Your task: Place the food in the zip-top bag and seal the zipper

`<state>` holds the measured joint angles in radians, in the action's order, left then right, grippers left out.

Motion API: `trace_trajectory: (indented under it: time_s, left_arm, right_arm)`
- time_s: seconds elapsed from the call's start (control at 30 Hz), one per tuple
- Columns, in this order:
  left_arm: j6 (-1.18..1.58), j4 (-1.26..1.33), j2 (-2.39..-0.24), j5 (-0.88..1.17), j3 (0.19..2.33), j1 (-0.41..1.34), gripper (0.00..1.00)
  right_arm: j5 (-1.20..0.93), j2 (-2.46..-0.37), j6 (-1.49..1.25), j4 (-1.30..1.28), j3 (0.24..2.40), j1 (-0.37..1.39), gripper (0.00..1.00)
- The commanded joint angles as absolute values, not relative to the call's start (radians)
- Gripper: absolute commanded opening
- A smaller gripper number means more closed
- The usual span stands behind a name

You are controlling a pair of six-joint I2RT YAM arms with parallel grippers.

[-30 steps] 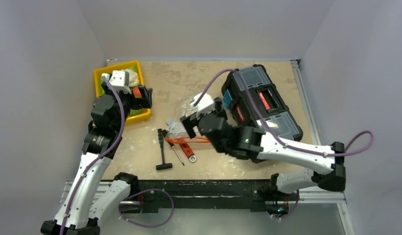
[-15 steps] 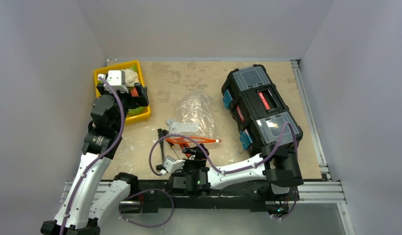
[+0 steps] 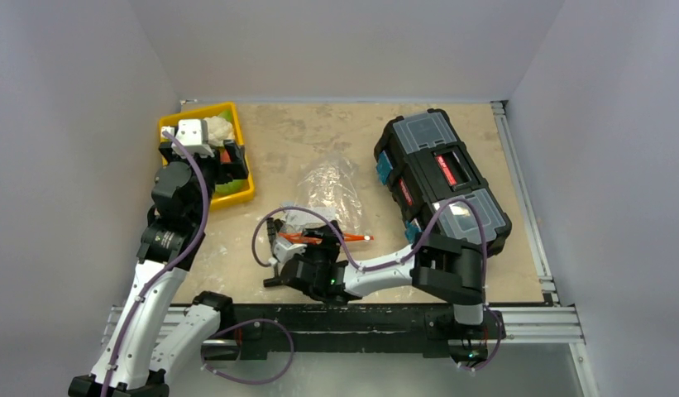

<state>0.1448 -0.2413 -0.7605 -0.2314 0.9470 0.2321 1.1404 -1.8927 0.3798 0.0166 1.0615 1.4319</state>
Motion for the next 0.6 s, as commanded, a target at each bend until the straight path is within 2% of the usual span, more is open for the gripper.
trace_trajectory:
  time_s: [0.0,0.2,0.3,0.43,0.57]
  left_arm:
    - [0.13,-0.206,-0.753,-0.244,0.954,0.232,0.99]
    - [0.127,-0.205,-0.759,-0.241,0.954,0.227,0.99]
    - [0.128,-0.206,-0.761,-0.238,0.955,0.226,0.98]
    - [0.128,-0.213,-0.758,-0.228,0.961,0.225,0.98]
    - [0.132,-0.214,-0.759,-0.189,0.966,0.225,0.98]
  right_arm:
    - [1.148,-1.924,0.548,0.269,1.054,1.355,0.66]
    - [1.103,-1.968,0.615,0.355,1.095,1.279,0.33]
    - [1.079,-1.946,0.505,0.238,1.158,1.266,0.0]
    - [0.903,-1.791,0.144,-0.041,1.236,1.231,0.0]
    - [0.419,-1.649,-0.237,-0.326,1.349,1.057,0.0]
